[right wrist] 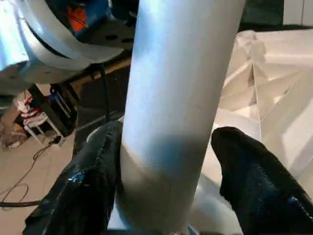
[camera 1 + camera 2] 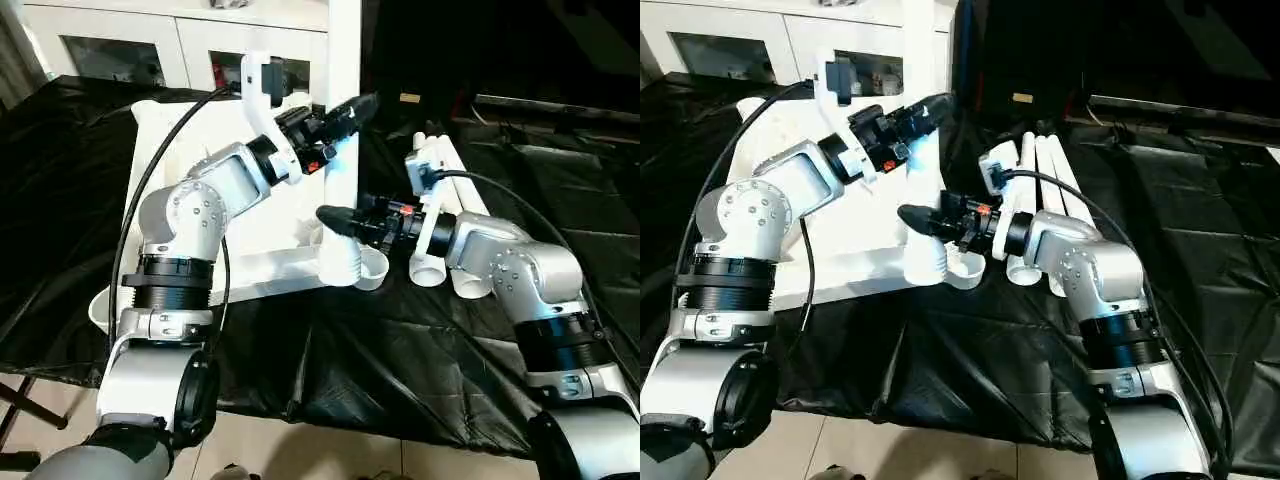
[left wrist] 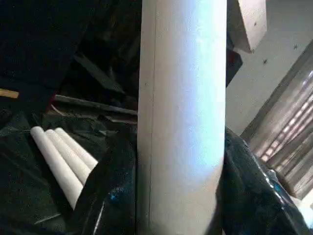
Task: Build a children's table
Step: Insert table leg to table base
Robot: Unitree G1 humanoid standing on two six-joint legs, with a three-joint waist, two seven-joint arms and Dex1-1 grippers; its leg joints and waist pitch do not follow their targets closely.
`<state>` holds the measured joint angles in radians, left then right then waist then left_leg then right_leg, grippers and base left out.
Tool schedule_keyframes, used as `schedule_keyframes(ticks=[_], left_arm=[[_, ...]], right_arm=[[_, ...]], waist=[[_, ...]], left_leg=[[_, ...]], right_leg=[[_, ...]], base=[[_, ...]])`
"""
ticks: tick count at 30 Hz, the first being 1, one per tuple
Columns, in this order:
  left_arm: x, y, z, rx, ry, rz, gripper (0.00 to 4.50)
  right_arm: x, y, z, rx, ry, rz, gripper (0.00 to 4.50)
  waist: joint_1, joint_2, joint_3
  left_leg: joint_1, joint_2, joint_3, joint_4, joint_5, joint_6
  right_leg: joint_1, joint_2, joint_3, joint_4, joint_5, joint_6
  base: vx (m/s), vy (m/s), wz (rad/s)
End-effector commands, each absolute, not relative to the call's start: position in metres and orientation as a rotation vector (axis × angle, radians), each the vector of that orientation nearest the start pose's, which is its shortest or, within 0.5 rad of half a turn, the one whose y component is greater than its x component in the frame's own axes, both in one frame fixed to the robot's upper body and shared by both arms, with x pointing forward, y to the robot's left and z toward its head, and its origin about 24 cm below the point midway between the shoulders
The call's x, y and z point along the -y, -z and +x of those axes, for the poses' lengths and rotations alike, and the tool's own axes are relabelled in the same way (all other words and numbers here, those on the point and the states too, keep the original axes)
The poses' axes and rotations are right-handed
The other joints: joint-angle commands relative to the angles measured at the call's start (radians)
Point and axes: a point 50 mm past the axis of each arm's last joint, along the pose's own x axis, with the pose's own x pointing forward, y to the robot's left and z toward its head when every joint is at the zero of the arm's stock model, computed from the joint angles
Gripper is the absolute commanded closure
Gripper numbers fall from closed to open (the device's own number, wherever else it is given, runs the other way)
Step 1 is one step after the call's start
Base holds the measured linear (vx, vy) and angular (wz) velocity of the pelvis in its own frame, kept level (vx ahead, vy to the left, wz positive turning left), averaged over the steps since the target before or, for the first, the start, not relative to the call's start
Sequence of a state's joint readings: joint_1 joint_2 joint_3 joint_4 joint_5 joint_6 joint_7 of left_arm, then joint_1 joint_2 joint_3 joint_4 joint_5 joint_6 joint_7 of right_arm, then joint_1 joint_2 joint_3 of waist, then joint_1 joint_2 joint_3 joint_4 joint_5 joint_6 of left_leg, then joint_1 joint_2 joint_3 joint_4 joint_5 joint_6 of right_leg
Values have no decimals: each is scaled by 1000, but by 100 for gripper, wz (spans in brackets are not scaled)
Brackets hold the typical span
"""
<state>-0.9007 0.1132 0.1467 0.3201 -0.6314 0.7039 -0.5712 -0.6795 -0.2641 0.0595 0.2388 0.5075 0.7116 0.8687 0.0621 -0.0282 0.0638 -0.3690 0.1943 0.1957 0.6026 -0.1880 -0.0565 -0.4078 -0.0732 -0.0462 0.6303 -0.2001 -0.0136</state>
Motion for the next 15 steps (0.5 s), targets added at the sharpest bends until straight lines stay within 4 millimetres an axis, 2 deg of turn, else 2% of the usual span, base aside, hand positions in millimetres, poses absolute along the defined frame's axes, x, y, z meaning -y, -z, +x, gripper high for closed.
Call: schedule_keyframes(ticks=[1, 7, 14, 15], left_arm=[[-76, -215, 357, 4, 983, -440, 270], [-73, -214, 355, 8, 996, -414, 270], [-73, -213, 354, 10, 1011, -395, 270], [-73, -213, 354, 8, 1017, -392, 270]], right_arm=[[99, -141, 333, -276, -1124, 221, 134], [97, -137, 334, -312, -1118, 193, 134], [96, -133, 331, -345, -1144, 177, 134], [96, -133, 330, -347, -1146, 180, 152]], waist=[[5, -2, -81], [4, -4, -82], [5, -5, -82], [5, -6, -82]], left_leg=[[9, 25, -12, -52, -41, 44], [7, 24, -12, -52, -28, 48], [9, 25, -11, -52, -36, 46], [7, 24, -12, -52, -30, 48]], right_leg=[[72, -55, 41, -58, 32, -263], [73, -54, 41, -56, 55, -267], [72, -55, 42, -57, 38, -261], [73, -55, 42, -56, 44, -262]], base=[[0, 0, 0], [0, 0, 0], [0, 0, 0], [0, 0, 0]])
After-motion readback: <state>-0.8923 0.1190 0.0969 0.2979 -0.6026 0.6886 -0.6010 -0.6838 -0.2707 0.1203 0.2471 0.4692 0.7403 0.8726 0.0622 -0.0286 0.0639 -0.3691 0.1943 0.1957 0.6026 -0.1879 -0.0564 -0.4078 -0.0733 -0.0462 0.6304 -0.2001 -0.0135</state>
